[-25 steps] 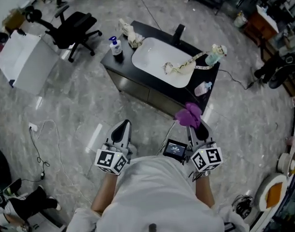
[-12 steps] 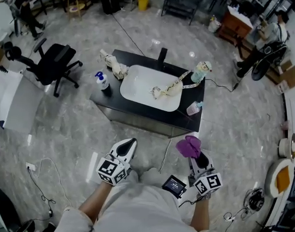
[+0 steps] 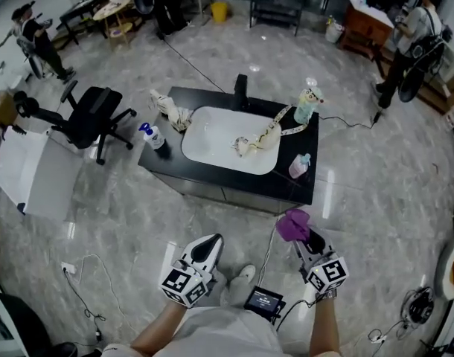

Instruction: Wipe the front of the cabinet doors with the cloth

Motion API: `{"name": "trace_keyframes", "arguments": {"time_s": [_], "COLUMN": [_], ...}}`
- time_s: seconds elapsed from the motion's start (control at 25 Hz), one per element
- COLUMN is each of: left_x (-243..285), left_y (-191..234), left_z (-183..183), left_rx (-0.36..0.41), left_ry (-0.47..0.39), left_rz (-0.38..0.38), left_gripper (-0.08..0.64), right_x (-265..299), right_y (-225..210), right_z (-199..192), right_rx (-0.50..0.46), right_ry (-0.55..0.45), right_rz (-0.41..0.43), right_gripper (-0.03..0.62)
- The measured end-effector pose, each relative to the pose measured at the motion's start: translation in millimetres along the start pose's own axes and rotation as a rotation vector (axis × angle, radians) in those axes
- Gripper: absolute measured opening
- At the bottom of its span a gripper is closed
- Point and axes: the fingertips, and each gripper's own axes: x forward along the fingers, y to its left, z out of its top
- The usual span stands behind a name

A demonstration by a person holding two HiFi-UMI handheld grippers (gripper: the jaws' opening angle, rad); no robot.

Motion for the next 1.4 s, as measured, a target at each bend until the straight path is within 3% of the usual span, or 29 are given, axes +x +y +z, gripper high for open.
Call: {"name": "trace_keyframes", "arguments": {"time_s": [0.24, 0.4, 0.76, 1.12, 1.4], "left_x": [-0.7, 20.5, 51.4, 66.7, 74.5], "left_y": [16.4, 36.9, 111.6, 198.7, 213.4], "left_z": [-34.2, -64.4, -114.0, -170.0, -203.8], "left_rx": [0.014, 0.015, 0.028, 0.023, 0.01], "left_ry": [0.042, 0.092, 0.128, 0.126, 0.102], "left_rz": [0.025, -0.017, -0.138, -0.111, -0.094], "left_gripper": [0.017, 0.017, 0.017, 0.017, 0.017], "right_x": [37.7, 73.4, 163.4, 261.0, 321.7], "right_y": [17.2, 29.7, 48.2, 50.2, 42.7], "right_z": [-32.7, -60.5, -166.6, -245.3, -266.4], "right_rx": [0.061, 0.121, 0.315, 0.276, 0.324], "right_ry": [-0.016, 0.0, 0.077, 0.125, 0.098], "right_rz": [0.046, 0.053, -0.115, -0.236, -0.235], "right_gripper": [0.138, 0.138, 0.138, 0.138, 0.138]}}
